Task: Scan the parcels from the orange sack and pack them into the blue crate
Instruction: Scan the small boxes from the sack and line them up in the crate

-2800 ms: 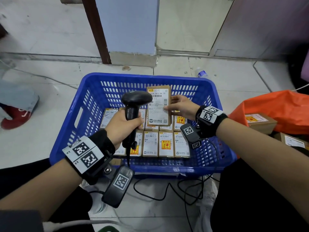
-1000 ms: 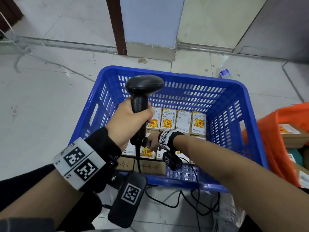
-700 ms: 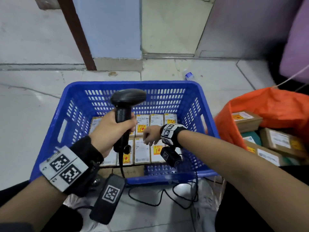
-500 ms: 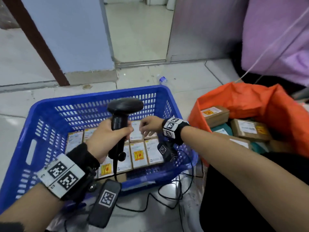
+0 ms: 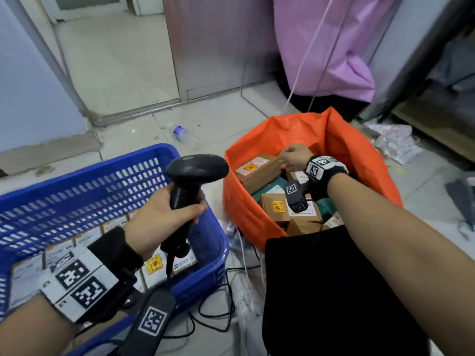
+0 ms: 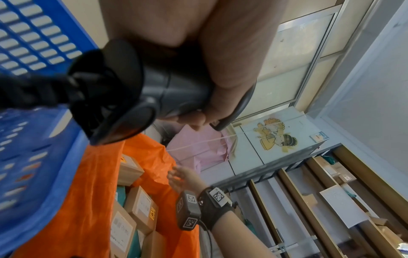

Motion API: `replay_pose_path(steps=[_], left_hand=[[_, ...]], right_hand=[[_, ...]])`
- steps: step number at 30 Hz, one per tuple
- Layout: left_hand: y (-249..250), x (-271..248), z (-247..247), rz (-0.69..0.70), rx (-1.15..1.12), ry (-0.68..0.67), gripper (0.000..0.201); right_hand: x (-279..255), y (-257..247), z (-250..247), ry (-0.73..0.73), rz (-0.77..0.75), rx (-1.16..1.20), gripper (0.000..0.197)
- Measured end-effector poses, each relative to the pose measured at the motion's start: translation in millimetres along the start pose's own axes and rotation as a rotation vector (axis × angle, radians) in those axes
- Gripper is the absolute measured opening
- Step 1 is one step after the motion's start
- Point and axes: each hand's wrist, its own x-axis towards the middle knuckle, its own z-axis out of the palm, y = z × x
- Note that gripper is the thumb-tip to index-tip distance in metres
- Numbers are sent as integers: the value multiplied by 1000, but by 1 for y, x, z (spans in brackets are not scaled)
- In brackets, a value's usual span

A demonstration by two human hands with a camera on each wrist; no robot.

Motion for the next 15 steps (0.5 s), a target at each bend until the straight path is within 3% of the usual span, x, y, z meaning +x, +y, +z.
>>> replay_pose_path(steps=[4,7,12,14,15], left_hand=[[3,11,17,7,-15,-64,7],[-2,19,25,1,6,-77,11],[-11,36,32,-31,37,-105,17],[-14,43,32,-44,33,-119,12],[-16,46,32,-50,24,-122,11]], right_hand=[[30,77,-48,64,201,-212,12],[65,132,-56,14,295,-427,37],[48,152,-63,-101,374,-688,30],[77,198,-89,-38,472,-709,47],[68,197,-96,-6,519,-753,53]])
